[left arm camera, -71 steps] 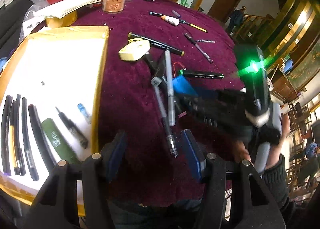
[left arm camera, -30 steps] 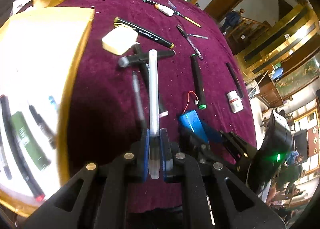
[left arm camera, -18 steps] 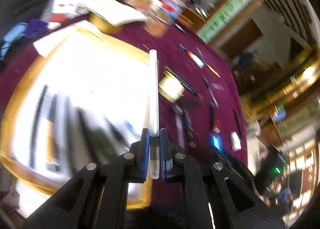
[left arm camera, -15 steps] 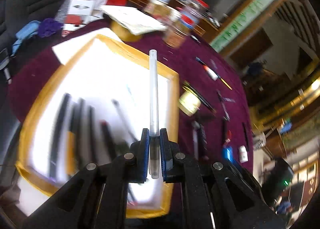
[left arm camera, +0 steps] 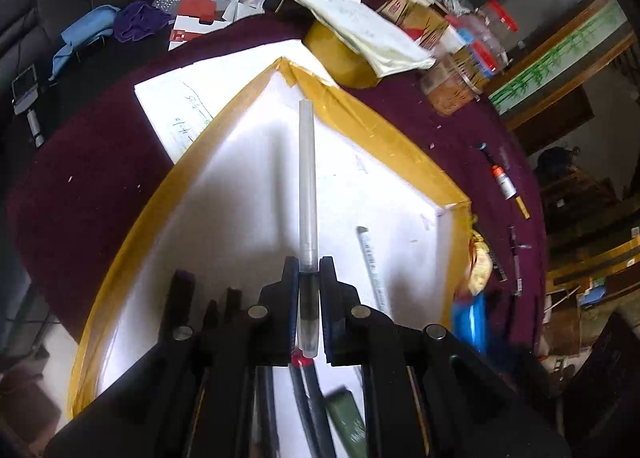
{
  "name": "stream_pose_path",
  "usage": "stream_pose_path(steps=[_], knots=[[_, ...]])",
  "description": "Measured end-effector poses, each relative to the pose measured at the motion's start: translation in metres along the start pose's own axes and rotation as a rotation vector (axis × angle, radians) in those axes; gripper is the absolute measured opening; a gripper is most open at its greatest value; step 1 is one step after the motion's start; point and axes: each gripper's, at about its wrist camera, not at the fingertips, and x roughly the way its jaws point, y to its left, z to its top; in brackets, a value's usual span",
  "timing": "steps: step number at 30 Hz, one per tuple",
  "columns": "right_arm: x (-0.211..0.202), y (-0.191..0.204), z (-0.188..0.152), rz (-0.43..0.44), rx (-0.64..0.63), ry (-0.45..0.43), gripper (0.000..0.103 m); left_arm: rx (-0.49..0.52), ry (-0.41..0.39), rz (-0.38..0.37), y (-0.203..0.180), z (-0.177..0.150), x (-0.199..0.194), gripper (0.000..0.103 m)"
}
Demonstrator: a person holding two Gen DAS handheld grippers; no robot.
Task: Organize rigid objects
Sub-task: 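Carry both into the white tray, lower them and open both tools, then move both open tools back over the pen pile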
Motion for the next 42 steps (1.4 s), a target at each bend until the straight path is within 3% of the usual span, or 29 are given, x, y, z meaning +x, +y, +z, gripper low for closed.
stream_pose_path(steps=[5,11,17,20,22,26,31,36,42], knots=[[0.041,0.000,0.027,-0.104,-0.037,0.056,0.033,-0.001,0.027,0.052,0.001,0.002,0.014,0.008],[0.071,0.000,0.035,-0.188,-0.063,0.141,0.033,0.017,0.040,0.067,0.001,0.002,0.018,0.008],[0.085,0.008,0.030,-0.241,-0.124,0.189,0.034,0.031,0.053,0.065,0.000,0.003,0.018,0.008],[0.083,0.009,0.029,-0.238,-0.137,0.194,0.034,0.035,0.047,0.057,0.000,0.003,0.017,0.014],[0.075,0.004,0.030,-0.219,-0.111,0.176,0.034,0.028,0.025,0.047,0.000,0.001,0.011,0.025],[0.035,-0.002,0.024,-0.123,-0.052,0.088,0.034,0.046,-0.038,0.007,-0.011,-0.017,-0.013,0.030],[-0.038,-0.014,-0.029,0.009,0.029,-0.033,0.034,0.121,-0.105,-0.066,-0.047,-0.068,-0.044,0.042],[-0.088,-0.048,-0.089,-0.029,0.122,-0.090,0.034,0.237,-0.063,-0.138,-0.095,-0.115,-0.045,0.043],[-0.127,-0.118,-0.125,-0.116,0.319,-0.123,0.034,0.361,-0.012,-0.122,-0.146,-0.146,-0.032,0.043]])
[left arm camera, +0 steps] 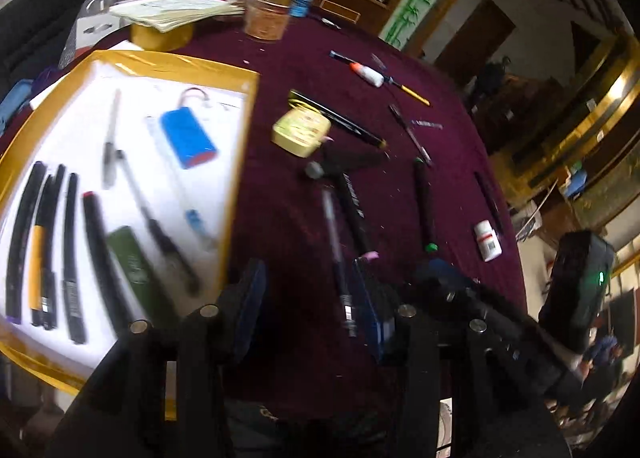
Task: Organize rigid objects
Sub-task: 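Move both open tools back over the pen pile, then grasp a green-capped black marker with the right tool while the left tool grasps a black marker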
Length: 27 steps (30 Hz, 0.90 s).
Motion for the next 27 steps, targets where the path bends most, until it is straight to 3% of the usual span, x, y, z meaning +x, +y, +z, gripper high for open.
stream_pose_path(steps=[6,15,18,23,27], knots=[[-0.008,-0.056,0.017,-0.024,0.160,0.013,0.034,0.035,0.026,0.027,-0.023,-0.007,0.007,0.043],[0.026,-0.096,0.058,-0.116,0.239,0.052,0.033,0.025,0.010,0.078,-0.016,-0.007,0.006,0.043],[0.039,-0.101,0.070,-0.171,0.226,0.067,0.032,0.036,0.002,0.097,-0.016,-0.003,0.006,0.043],[0.045,-0.093,0.070,-0.256,0.149,0.049,0.017,0.126,-0.011,0.122,-0.032,0.014,0.015,0.043],[0.036,-0.091,0.058,-0.259,0.149,0.043,0.014,0.191,-0.044,0.140,-0.050,0.036,0.025,0.042]])
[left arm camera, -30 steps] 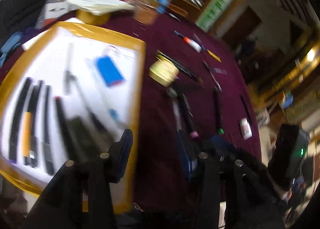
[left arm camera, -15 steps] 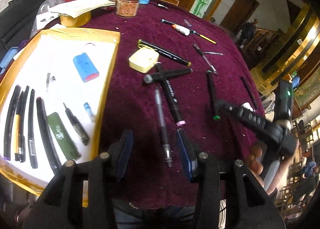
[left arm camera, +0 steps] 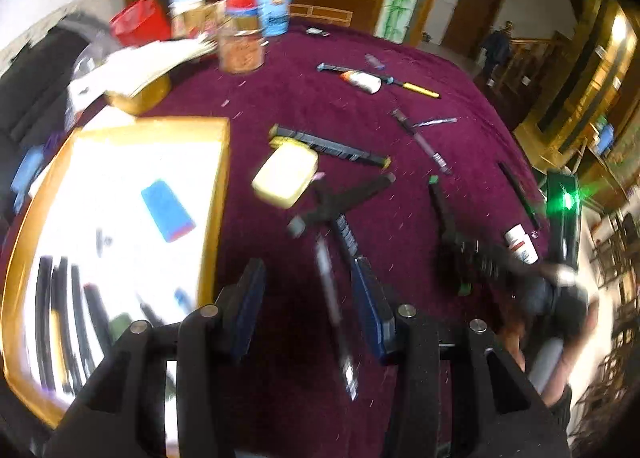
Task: Organize rigid objects
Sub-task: 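Grasp a green-capped black marker with the right tool while the left tool grasps a black marker, then carry both markers into the white tray, lay them down and release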
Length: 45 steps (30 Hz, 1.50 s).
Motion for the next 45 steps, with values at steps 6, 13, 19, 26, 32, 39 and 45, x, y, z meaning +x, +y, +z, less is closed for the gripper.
stream_pose_path(steps=[6,13,19,26,32,39,45], knots=[[-0.017,0.000,-0.030,0.018,0.013,-0.006,0.014,0.135,0.052,0.015,-0.024,0.029,0.037,0.042],[-0.015,0.005,-0.032,-0.015,0.013,-0.034,0.014,0.268,0.142,0.028,-0.050,0.049,0.086,0.042],[-0.016,-0.004,-0.031,0.040,0.043,-0.028,0.014,0.412,0.213,0.108,-0.078,0.045,0.128,0.036],[-0.016,-0.008,-0.031,0.068,0.057,-0.023,0.014,0.385,0.229,0.111,-0.081,0.032,0.124,0.012],[-0.015,-0.001,-0.030,0.033,0.019,-0.025,0.014,0.161,0.241,-0.087,-0.049,0.010,0.070,0.012],[-0.018,0.008,-0.032,-0.020,-0.019,-0.040,0.014,-0.051,0.157,-0.147,-0.003,-0.028,0.002,0.012],[-0.050,0.039,-0.043,0.066,-0.092,-0.125,0.014,-0.266,0.051,-0.096,0.079,-0.034,-0.046,0.012]])
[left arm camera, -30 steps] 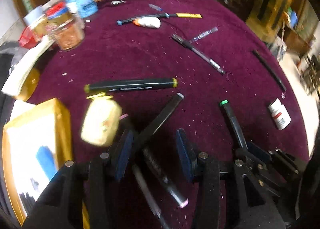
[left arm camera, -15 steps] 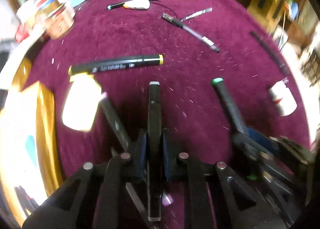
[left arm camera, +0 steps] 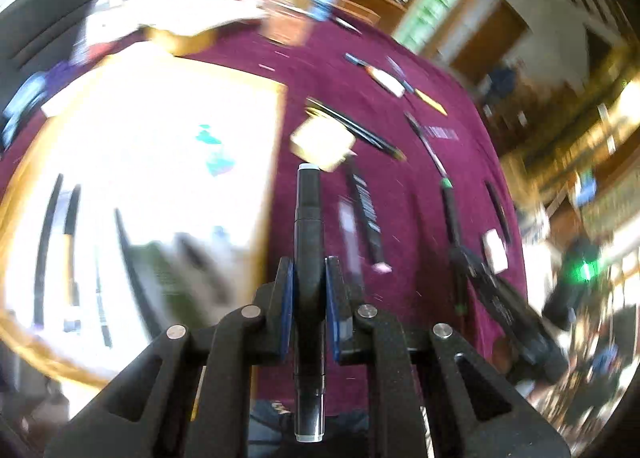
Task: Organize rigid objects
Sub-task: 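Carry both markers into the white tray, lay them down and release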
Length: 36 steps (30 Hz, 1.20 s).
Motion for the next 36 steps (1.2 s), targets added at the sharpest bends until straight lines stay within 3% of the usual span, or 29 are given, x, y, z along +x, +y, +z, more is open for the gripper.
stream_pose_path(steps=[6,13,24,28,36], knots=[[-0.002,0.062,-0.007,0.253,-0.064,0.064,0.014,-0.173,-0.061,0.031,0.068,0.023,-0.017,0.012],[0.016,0.139,-0.011,0.360,-0.209,0.140,0.014,-0.282,-0.106,0.050,0.118,0.054,-0.011,0.012],[0.080,0.209,0.001,0.345,-0.323,0.265,0.014,-0.394,-0.064,0.039,0.168,0.088,0.035,0.012],[0.100,0.227,0.004,0.324,-0.371,0.294,0.014,-0.414,-0.047,0.029,0.174,0.089,0.046,0.012],[0.123,0.244,0.006,0.295,-0.425,0.340,0.014,-0.397,-0.039,0.078,0.174,0.093,0.060,0.012]])
